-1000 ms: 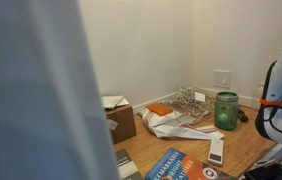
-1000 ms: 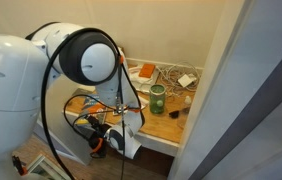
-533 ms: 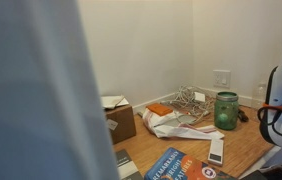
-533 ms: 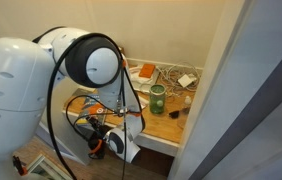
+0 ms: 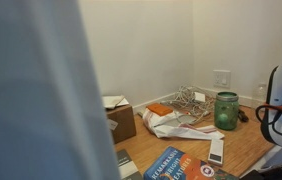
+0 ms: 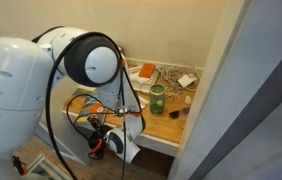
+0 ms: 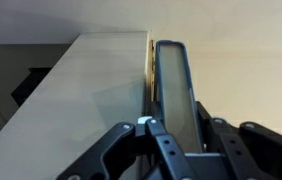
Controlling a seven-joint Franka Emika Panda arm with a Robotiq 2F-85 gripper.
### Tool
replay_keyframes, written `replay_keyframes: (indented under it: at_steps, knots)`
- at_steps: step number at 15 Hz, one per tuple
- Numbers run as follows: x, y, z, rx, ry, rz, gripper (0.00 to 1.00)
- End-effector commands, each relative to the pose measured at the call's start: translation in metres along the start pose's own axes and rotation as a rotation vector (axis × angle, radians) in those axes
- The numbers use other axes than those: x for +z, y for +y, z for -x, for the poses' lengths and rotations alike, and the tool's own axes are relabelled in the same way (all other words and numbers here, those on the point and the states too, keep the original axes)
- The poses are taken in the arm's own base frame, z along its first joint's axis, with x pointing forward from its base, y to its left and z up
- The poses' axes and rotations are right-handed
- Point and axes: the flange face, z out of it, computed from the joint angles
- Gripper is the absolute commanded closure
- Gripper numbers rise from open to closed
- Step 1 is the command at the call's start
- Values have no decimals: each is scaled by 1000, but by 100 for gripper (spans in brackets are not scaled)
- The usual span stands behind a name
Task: Put the book on top of the brown box
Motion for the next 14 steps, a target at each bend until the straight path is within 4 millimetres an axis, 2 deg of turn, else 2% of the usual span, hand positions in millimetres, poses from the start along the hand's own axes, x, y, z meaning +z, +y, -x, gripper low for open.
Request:
replay_keyframes:
  at_steps: [1, 7, 14]
  knots:
    - [-4, -31, -4, -33, 8, -16, 91]
    - [-24, -83, -13, -114, 20, -25, 91]
    - [-43, -147, -42, -110, 9, -99, 91]
